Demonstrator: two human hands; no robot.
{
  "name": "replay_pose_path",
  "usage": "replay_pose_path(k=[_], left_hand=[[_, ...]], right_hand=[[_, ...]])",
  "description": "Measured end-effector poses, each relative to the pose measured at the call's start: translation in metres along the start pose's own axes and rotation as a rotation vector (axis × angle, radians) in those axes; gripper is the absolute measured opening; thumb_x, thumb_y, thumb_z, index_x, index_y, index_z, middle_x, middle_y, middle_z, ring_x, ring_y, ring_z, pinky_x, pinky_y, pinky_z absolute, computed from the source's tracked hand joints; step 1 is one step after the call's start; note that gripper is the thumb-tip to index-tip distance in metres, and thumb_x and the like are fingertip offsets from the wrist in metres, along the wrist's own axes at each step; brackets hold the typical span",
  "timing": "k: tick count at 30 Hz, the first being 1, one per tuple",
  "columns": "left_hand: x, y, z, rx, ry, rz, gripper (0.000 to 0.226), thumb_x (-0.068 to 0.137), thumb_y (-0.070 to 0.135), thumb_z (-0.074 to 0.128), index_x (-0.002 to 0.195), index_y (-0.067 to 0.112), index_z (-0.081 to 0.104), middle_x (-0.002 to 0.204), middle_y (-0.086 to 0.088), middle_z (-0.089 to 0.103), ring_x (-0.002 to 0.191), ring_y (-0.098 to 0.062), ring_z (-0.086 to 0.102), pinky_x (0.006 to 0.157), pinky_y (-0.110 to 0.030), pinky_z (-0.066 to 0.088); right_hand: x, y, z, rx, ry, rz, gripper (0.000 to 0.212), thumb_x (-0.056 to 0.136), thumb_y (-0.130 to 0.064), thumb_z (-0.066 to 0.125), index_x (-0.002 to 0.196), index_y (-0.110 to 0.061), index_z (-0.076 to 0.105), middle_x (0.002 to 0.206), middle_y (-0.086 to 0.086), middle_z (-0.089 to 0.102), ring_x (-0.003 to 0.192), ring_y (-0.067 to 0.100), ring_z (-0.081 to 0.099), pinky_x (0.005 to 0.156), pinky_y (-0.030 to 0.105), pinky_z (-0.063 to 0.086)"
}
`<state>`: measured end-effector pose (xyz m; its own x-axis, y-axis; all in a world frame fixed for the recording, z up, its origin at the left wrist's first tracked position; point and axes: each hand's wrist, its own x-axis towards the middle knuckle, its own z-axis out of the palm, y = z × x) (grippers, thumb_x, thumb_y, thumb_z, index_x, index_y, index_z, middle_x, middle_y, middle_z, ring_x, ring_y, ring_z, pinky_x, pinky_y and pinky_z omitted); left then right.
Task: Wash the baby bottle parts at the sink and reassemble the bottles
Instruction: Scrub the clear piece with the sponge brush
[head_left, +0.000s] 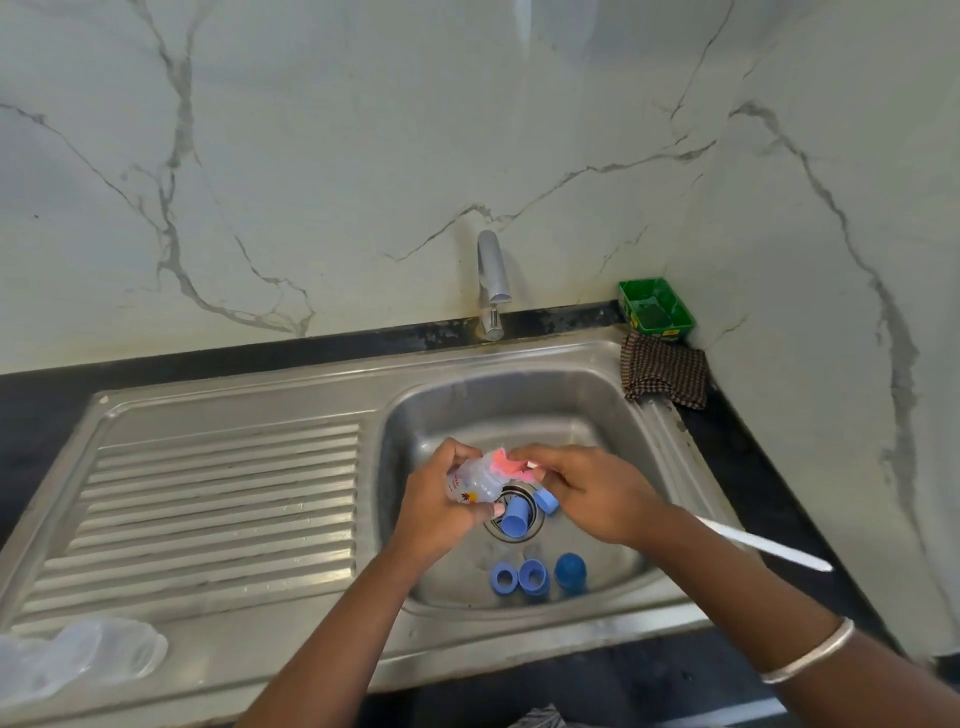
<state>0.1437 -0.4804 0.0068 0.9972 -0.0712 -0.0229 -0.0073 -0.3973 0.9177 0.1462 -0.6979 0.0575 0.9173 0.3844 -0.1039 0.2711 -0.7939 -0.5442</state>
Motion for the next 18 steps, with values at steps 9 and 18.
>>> replay_pose_path(k=[9,18], left_hand=[[-0.012,0.001,0.002,0.124,-0.049,0.091,0.054,0.057,0.013,0.091,0.095,0.034,0.059,0.089,0.011,0.069,0.080,-0.007,0.067,0.069,-0.025,0.055],[-0.013,-0.003,-0.009,0.149,-0.030,0.191,0.050,0.059,0.006,0.088,0.096,0.027,0.061,0.092,0.012,0.070,0.083,-0.004,0.067,0.069,-0.024,0.055]], right_hand=[[0.008,-0.025,-0.007,-0.461,-0.047,-0.063,0.038,0.091,-0.036,0.045,0.124,-0.052,0.054,0.106,-0.006,0.067,0.096,0.022,0.065,0.065,0.030,0.036],[0.016,-0.026,-0.026,0.100,-0.198,0.178,0.016,0.083,-0.017,0.069,0.099,-0.018,0.064,0.083,-0.004,0.063,0.075,0.014,0.057,0.066,0.028,0.044]])
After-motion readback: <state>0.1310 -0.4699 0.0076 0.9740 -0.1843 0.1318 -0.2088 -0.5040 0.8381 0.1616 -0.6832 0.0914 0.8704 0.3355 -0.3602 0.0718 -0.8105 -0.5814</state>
